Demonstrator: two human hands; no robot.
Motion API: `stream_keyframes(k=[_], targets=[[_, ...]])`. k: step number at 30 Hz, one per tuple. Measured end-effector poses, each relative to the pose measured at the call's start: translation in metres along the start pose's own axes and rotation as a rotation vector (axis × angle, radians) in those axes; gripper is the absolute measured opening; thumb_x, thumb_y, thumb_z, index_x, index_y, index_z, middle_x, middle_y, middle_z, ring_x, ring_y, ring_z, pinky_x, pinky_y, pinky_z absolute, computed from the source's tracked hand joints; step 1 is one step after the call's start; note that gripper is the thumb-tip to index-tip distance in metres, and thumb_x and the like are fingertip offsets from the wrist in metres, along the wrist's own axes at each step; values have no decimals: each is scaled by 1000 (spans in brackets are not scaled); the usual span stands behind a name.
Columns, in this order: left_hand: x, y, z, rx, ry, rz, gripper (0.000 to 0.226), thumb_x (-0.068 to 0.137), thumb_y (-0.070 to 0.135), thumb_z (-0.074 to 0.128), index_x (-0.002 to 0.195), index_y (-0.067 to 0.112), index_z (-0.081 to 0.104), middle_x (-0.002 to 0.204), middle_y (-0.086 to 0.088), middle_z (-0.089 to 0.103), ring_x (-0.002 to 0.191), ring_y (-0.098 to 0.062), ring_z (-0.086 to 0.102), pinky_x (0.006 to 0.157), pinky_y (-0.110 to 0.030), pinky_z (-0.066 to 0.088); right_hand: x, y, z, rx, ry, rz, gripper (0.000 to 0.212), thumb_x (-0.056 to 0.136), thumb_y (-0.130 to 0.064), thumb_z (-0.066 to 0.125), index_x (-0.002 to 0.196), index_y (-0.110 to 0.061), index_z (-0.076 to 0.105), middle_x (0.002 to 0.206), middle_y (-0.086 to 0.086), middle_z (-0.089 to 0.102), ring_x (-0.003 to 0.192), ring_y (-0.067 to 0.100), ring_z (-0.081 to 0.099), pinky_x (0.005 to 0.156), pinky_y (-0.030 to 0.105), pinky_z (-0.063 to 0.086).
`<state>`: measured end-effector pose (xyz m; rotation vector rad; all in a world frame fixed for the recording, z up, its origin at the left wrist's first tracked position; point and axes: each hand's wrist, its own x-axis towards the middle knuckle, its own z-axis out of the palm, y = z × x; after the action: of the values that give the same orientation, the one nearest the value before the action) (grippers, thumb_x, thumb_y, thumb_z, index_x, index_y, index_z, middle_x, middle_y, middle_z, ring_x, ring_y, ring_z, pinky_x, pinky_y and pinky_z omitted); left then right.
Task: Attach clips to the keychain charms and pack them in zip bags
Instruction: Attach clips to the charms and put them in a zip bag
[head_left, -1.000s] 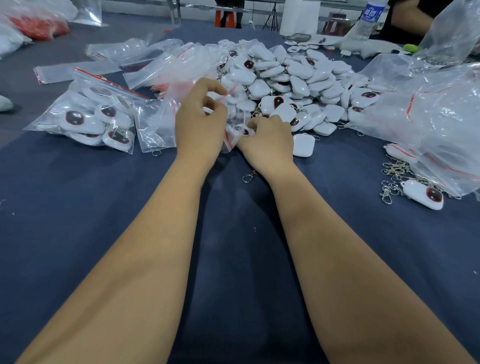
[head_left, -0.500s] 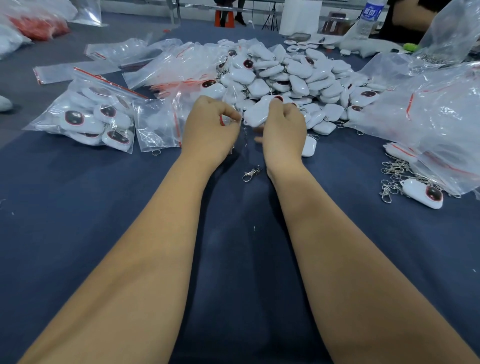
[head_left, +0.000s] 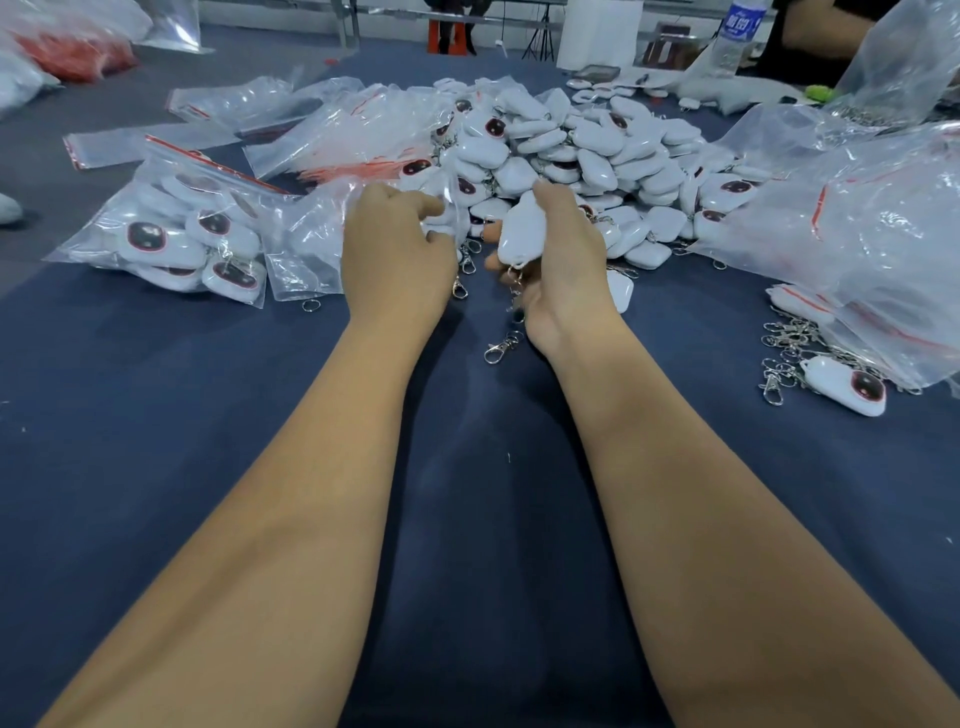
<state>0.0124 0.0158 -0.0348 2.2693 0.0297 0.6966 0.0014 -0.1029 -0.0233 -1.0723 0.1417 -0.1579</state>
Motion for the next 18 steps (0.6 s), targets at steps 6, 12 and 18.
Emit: stream_keyframes(k=[6, 12, 18], targets=[[-5, 5, 1, -115, -150, -99, 15, 77, 15, 57, 78, 20, 70, 87, -9, 68, 75, -27, 66, 70, -34, 54, 1, 6, -2, -176, -24, -53, 44, 89, -40, 70, 70, -23, 34, 58, -2, 39, 44, 12, 40, 42, 21, 32], [-3, 0, 6, 136, -184, -41, 21, 84, 13, 60, 93, 24, 75, 109, -5, 67, 99, -28, 62, 73, -32, 45, 6, 7, -1, -128, -28, -42, 22, 95, -17, 62, 77, -15, 50, 67, 2, 60, 47, 13, 47, 43, 20, 39], [0, -3, 5, 1, -164, -26, 19, 82, 19, 63, 94, 29, 73, 112, -7, 64, 99, -26, 62, 83, -39, 53, 7, 11, 1, -17, -119, -43, 28, 90, 15, 53, 110, -5, 52, 108, 22, 59, 88, 28, 60, 78, 29, 56]])
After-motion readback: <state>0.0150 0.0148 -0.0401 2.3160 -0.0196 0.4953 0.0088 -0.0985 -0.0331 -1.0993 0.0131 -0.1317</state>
